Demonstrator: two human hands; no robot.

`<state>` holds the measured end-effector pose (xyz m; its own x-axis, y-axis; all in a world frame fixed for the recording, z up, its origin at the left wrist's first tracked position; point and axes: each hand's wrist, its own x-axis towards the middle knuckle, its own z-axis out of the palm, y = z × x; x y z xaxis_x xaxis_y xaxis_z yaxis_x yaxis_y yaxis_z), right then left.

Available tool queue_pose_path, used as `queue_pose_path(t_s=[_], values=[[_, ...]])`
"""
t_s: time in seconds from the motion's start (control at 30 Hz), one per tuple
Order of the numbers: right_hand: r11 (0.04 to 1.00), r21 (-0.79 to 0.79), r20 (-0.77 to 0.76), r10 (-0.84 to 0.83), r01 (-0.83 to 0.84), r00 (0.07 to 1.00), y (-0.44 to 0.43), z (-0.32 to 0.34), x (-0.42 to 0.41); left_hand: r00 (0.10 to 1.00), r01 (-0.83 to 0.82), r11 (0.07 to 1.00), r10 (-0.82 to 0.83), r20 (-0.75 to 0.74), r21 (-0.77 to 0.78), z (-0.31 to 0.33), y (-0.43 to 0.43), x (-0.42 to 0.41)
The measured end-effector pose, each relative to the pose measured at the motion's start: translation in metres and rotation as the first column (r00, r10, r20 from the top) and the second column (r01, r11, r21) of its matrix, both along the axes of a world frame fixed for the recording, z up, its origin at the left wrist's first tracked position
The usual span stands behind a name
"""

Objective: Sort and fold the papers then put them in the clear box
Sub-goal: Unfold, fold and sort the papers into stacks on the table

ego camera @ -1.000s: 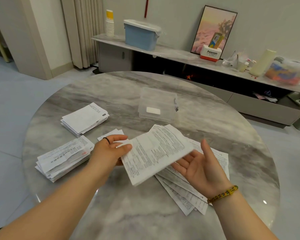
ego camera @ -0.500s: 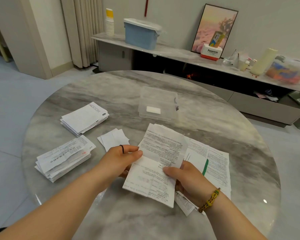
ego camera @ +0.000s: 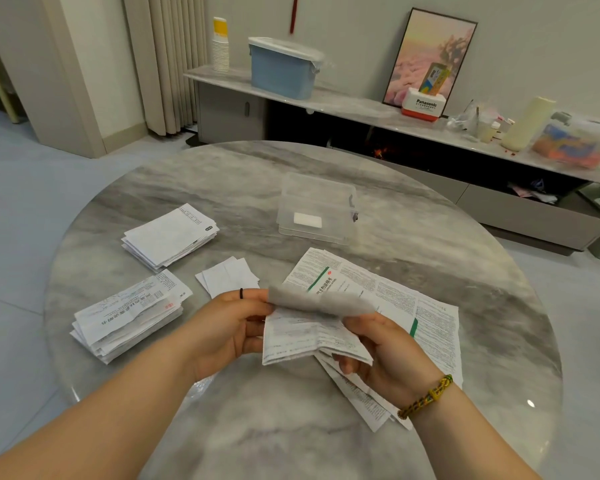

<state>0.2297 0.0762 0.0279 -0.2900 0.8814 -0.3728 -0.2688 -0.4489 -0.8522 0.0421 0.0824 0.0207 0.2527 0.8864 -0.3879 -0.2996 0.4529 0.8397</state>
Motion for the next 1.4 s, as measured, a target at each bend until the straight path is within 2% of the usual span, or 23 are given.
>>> queue_pose_path(t_s=[0.2,0.37,0.43,0.5,0.6,0.67,0.93,1.07,1.13,1.17,1.23,1.3,1.4], values=[[0.999,-0.011,0.071,-0.032,0.033,0.997,0.000,-0.001,-0.001,0.997,0.023,0.999,-0.021,-0.072,0.023,0.005,-0.002,-0.001],[0.992,-0.059,0.034,-0.112,0.114,0.993,0.003,-0.003,-0.005,0.957,0.013,0.988,0.032,-0.287,0.154,0.003,-0.004,0.004],[0.992,-0.079,-0.002,-0.095,0.095,0.995,0.003,-0.003,-0.005,0.935,0.008,0.979,0.065,-0.348,0.205,0.001,-0.005,0.005],[0.998,-0.045,0.064,-0.045,0.048,0.997,0.002,-0.004,-0.004,0.914,-0.025,0.966,0.125,-0.386,0.256,0.001,-0.005,0.007],[0.999,0.031,0.241,0.031,-0.040,0.970,-0.001,-0.006,-0.003,0.897,-0.100,0.950,0.215,-0.386,0.296,0.002,-0.004,0.008],[0.998,0.054,0.291,0.000,-0.016,0.957,-0.002,-0.006,-0.004,0.900,-0.128,0.944,0.239,-0.364,0.304,0.003,-0.003,0.007],[0.994,0.104,0.334,-0.062,0.028,0.940,-0.003,-0.005,-0.008,0.919,-0.140,0.944,0.236,-0.317,0.298,0.004,-0.008,0.003],[0.992,0.116,0.343,-0.086,0.049,0.935,-0.002,-0.005,-0.008,0.899,-0.156,0.938,0.265,-0.349,0.310,0.005,-0.009,-0.006],[0.989,0.129,0.345,-0.114,0.073,0.932,0.001,-0.005,-0.008,0.846,-0.169,0.916,0.324,-0.424,0.363,0.005,-0.009,-0.018],[0.986,0.141,0.352,-0.130,0.085,0.927,0.001,-0.005,-0.007,0.791,-0.159,0.905,0.356,-0.497,0.395,0.003,-0.008,-0.025],[0.982,0.170,0.391,-0.146,0.084,0.909,0.004,-0.005,-0.008,0.609,-0.092,0.897,0.394,-0.688,0.432,0.001,-0.007,-0.043],[0.977,0.197,0.440,-0.158,0.077,0.884,0.009,-0.005,-0.011,0.428,-0.045,0.901,0.409,-0.806,0.432,0.001,-0.006,-0.061],[0.972,0.226,0.497,-0.174,0.067,0.850,0.025,-0.002,-0.024,0.282,-0.029,0.921,0.380,-0.881,0.388,0.002,-0.008,-0.085]])
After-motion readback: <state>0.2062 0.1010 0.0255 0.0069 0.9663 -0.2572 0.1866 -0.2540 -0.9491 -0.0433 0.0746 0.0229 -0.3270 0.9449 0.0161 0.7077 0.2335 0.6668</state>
